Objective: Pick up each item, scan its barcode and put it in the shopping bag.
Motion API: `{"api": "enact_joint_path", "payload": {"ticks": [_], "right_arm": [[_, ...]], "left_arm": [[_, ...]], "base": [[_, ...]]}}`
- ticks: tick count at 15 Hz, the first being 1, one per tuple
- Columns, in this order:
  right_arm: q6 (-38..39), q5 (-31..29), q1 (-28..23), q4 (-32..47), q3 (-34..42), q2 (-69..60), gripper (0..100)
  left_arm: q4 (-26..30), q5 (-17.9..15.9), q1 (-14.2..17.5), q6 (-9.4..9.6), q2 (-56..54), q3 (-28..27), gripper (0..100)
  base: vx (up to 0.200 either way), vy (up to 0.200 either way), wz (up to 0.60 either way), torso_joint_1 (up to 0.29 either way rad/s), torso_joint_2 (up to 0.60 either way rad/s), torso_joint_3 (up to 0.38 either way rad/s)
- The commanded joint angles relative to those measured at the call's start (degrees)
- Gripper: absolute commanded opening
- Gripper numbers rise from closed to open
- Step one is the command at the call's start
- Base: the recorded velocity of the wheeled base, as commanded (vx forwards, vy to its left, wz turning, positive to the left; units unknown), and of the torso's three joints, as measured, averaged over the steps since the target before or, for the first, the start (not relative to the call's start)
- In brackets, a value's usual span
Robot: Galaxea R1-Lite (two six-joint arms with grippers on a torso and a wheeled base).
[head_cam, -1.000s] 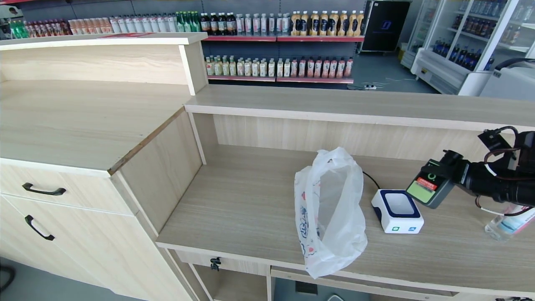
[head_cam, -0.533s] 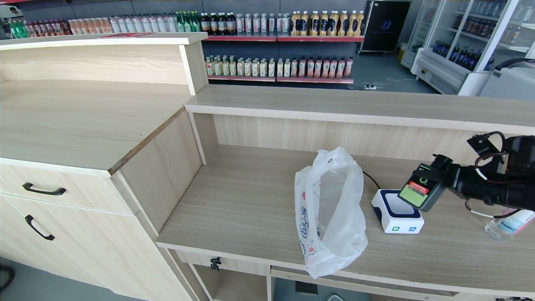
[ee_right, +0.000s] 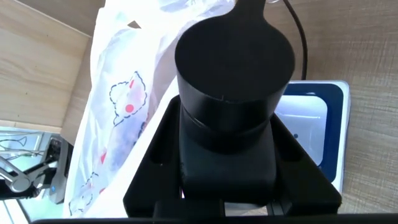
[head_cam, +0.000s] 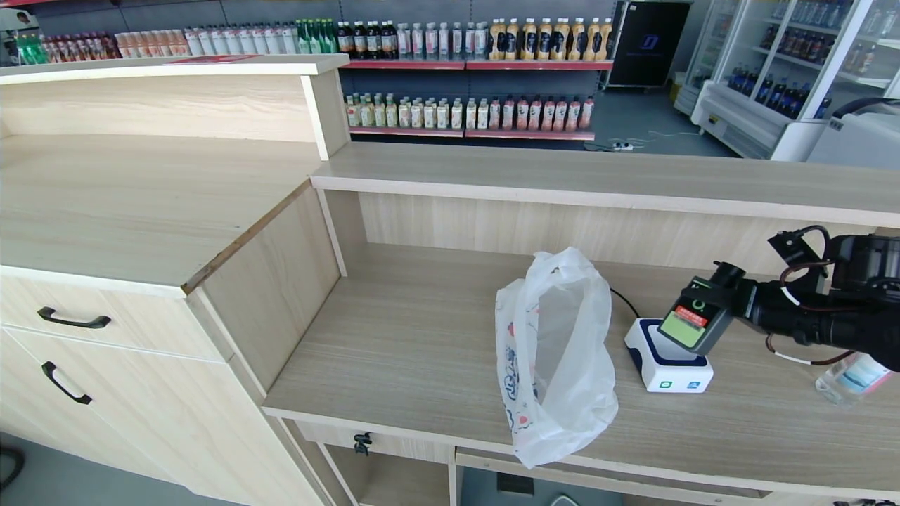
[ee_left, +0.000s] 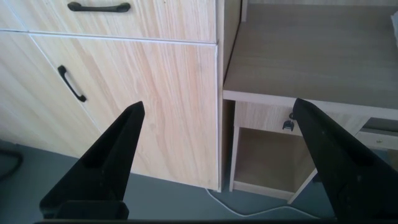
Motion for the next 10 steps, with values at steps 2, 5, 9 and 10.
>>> {"api": "enact_joint_path", "payload": {"ticks": [2,5,9,10], "right_arm": [[0.00,0.02,1.19,-0.56,-0.51,1.39,0],[-0.09,0.02,1.71,-1.00,-0.78,1.91,0],[0.00,-0.06,2.33,-1.17,-0.86,1.65,0],[0.00,-0.06,2.24,-1.61,-0.78,1.74,0]], "left_arm": [[0.02,0.02,0.02,0.02,-0.02,0.00,100],[0.02,0.02,0.02,0.02,-0.02,0.00,100],[0.02,0.02,0.02,0.02,-0.02,0.00,100],[0.02,0.02,0.02,0.02,-0.02,0.00,100]], "base": [[0.000,0.000,0.00,0.000,0.00,0.000],[0.000,0.000,0.00,0.000,0.00,0.000],[0.000,0.000,0.00,0.000,0.00,0.000],[0.000,0.000,0.00,0.000,0.00,0.000]]}}
